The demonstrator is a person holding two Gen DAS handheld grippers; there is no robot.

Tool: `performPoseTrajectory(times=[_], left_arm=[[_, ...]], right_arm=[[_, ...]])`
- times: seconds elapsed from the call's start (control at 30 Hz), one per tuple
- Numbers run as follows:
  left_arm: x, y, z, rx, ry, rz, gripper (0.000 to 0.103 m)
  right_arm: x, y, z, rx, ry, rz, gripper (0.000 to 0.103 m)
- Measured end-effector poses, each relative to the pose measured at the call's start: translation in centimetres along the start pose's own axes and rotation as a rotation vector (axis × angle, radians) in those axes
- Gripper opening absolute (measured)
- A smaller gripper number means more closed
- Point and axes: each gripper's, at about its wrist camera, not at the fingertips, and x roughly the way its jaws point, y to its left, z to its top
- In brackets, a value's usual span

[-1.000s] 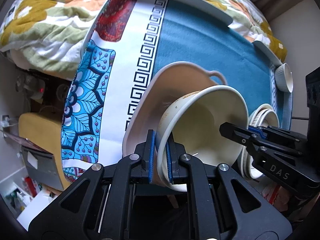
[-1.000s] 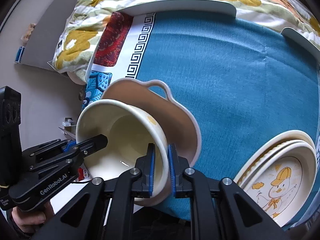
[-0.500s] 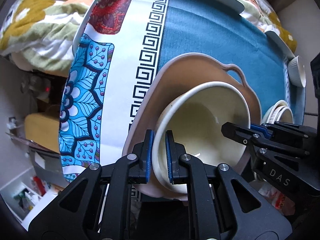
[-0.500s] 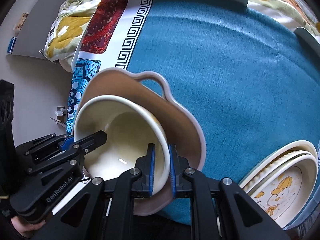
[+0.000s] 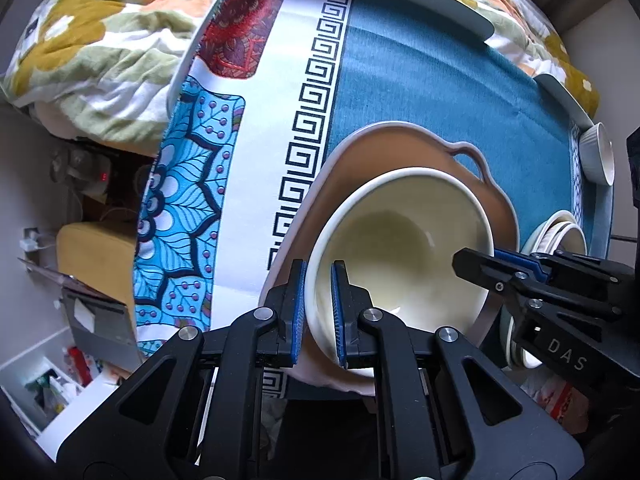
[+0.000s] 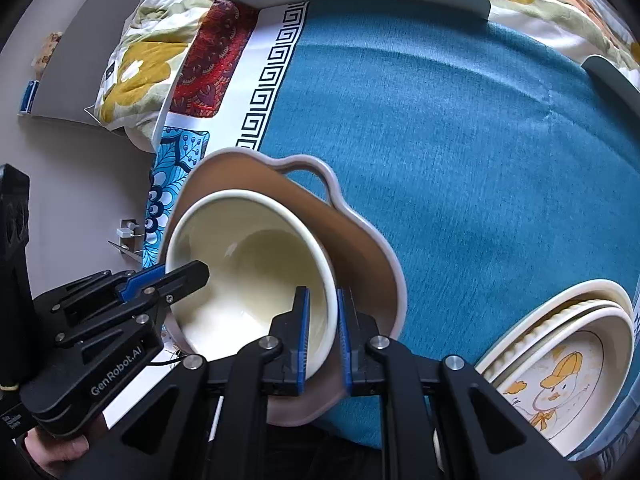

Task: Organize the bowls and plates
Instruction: 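Lower the cream bowl with both grippers into the mauve bowl and release, then grip the rim of the small white bowl with both grippers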

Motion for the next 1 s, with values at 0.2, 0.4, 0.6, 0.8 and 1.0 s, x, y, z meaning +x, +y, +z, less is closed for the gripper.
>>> performPoseTrajectory(times=[0.2, 0.4, 0.6, 0.8, 1.0], left_arm=[[-1.3, 0.0, -0.5, 0.0, -0.03, 0.012, 0.009], [-3.1, -0.2, -1.3, 0.001, -0.073, 0.012, 0.009], [-7.3, -1.7, -3.0, 0.018, -0.222, -0.076, 0.009], [-12.4, -5.2, -4.8, 0.086, -0.404, -0.123, 0.019], [-16.0, -10.7, -6.2, 0.123, -0.59, -0.117, 0.102]], right_arm=[[-1.0, 0.6, -0.5, -0.014, -0.03, -0.011, 0.012], [-2.5, 0.3, -1.2, -0.01, -0.078, -0.002, 0.012], [-6.5, 0.7, -2.9, -0.055, -0.211, 0.019, 0.012], [-12.6, -0.6, -5.6, -0.084, -0.38, 0.005, 0.027], [-18.4, -5.8, -10.1, -0.029, -0.554, -0.01, 0.086]])
